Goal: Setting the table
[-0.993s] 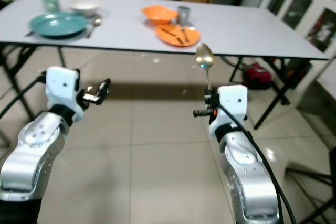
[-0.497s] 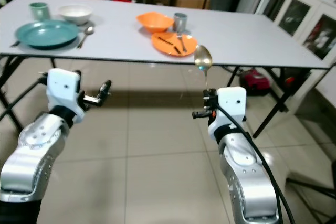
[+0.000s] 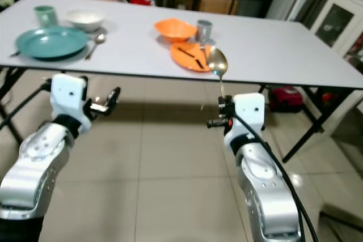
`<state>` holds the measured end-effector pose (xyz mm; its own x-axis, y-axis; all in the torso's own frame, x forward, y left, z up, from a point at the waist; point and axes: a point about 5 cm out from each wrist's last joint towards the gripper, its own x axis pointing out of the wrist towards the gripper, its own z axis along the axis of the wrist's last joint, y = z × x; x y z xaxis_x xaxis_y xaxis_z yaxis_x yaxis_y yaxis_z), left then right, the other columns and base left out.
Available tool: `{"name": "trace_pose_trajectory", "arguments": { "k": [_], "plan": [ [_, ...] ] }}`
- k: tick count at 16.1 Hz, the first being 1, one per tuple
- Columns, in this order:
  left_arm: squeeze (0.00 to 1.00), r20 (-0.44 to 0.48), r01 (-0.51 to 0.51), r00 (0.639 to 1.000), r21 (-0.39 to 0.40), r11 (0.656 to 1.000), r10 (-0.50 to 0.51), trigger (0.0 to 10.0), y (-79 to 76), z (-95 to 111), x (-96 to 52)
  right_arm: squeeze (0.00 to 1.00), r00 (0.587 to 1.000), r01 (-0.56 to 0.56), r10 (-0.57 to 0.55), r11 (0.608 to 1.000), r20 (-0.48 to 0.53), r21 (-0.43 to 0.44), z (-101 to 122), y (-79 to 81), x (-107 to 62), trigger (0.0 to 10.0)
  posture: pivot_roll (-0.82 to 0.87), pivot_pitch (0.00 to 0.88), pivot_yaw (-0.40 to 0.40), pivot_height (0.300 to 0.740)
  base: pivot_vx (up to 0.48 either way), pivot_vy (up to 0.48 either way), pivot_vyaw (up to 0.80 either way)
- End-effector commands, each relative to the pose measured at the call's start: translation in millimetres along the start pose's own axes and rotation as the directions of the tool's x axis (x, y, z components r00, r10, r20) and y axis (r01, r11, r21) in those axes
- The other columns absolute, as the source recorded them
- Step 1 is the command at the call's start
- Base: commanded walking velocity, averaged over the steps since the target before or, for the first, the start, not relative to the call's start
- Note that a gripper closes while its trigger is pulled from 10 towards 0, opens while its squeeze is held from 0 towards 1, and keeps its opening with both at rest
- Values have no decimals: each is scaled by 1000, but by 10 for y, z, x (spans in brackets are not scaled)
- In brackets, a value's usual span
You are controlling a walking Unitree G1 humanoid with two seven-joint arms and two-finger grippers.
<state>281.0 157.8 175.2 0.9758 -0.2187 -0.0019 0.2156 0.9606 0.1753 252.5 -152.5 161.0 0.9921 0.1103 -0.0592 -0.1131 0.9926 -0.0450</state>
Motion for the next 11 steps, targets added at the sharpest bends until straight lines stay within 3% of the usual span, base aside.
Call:
{"name": "trace_pose_trajectory", "arguments": {
  "k": [1,11],
  "plan": [
    [0,13,41,999,-7,999,-41,10000,-111,30,24,0,999,35,-35,999,10,-14,23,-101,-21,10000,-5,0,-80,740,371,0,0],
    [0,14,44,999,-6,999,-44,10000,-114,31,15,0,1000,23,-22,1000,8,-8,19,-89,-20,10000,-1,0,-84,740,372,0,0]
  ]
}}
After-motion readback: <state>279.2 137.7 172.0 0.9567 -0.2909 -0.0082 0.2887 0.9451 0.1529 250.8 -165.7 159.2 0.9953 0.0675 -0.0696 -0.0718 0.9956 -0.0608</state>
